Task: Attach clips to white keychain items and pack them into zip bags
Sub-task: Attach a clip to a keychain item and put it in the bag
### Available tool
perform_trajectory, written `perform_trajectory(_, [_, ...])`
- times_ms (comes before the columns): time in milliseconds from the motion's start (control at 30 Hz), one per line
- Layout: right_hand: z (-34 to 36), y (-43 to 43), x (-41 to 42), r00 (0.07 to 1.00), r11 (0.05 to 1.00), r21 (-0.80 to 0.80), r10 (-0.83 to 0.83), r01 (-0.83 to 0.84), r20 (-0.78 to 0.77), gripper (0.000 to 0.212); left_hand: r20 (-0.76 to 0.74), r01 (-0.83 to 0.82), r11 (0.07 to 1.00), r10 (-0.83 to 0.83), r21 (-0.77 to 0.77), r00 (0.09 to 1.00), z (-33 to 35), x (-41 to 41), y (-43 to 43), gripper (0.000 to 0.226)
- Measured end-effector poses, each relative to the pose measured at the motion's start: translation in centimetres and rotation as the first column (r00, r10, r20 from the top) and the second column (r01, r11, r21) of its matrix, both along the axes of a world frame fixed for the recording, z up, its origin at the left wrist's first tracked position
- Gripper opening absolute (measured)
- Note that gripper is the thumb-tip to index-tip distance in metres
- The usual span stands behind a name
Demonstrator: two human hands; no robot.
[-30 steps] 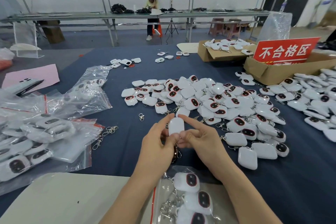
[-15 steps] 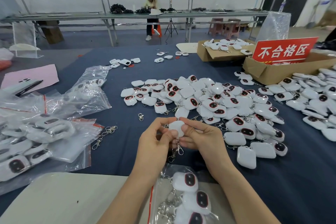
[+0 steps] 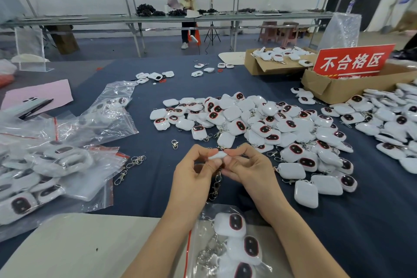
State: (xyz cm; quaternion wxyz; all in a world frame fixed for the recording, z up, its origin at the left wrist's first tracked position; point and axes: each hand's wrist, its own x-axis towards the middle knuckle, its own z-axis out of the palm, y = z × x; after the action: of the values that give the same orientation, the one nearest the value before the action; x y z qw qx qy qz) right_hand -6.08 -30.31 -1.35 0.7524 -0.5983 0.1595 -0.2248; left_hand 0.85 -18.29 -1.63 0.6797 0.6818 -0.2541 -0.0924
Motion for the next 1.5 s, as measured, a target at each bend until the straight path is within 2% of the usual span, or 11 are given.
perform_trajectory(133, [-0.1, 0.1, 0.1, 1.000, 0.999, -0.026, -0.030, 0.030, -0.007, 0.008, 0.029, -0.012, 1.000, 0.013, -0.023, 0.999, 0.0, 0.2, 0.2, 0.018])
perform_trajectory(300, [-0.3, 0.1, 0.3, 1.000, 0.999, -0.047, 0.003, -0.004, -0.027, 0.011, -0.040, -0.011, 0.999, 0.009, -0.047, 0.999, -0.2, 0.5, 0.2, 0.013])
perform_trajectory(467, [-0.4, 0.0, 0.3, 1.000, 0.999, -0.041, 0.020, -0.020, -0.014, 0.013, -0.047, -0.011, 0.998, 0.008, -0.054, 0.999, -0.3, 0.6, 0.2, 0.015])
perform_trajectory(633, [-0.5, -0.9, 0.1, 0.994, 0.992, 0.068, 0.105, -0.106, 0.012, 0.030, -0.099, 0.107, 0.993, -0.111, -0.047, 0.989, -0.4, 1.1, 0.1, 0.036])
perform_trajectory(733, [-0.6, -1.1, 0.0, 0.990, 0.988, 0.055, 0.141, -0.141, 0.002, 0.038, -0.088, 0.106, 0.993, -0.109, -0.043, 0.990, -0.4, 1.1, 0.2, 0.040])
perform_trajectory(900, [-0.5, -0.9, -0.1, 0.992, 0.992, 0.004, 0.128, -0.128, -0.009, 0.038, -0.064, 0.073, 0.997, -0.074, -0.013, 0.995, -0.3, 1.0, 0.4, 0.043])
perform_trajectory(1133, [-0.8, -1.0, 0.2, 0.997, 0.997, 0.012, 0.079, -0.080, 0.019, 0.033, -0.055, 0.050, 0.998, -0.052, -0.045, 0.997, -0.3, 0.8, 0.1, 0.023])
perform_trajectory(1333, [-1.3, -1.0, 0.3, 0.990, 0.990, 0.009, 0.138, -0.138, 0.042, 0.027, 0.061, 0.087, 0.993, -0.092, 0.080, 0.994, -0.3, 0.1, 0.0, 0.025])
perform_trajectory(1500, [-1.4, -1.1, 0.3, 0.989, 0.990, 0.004, 0.139, -0.139, 0.053, 0.027, 0.081, 0.075, 0.993, -0.083, 0.090, 0.993, -0.2, 0.0, 0.1, 0.022])
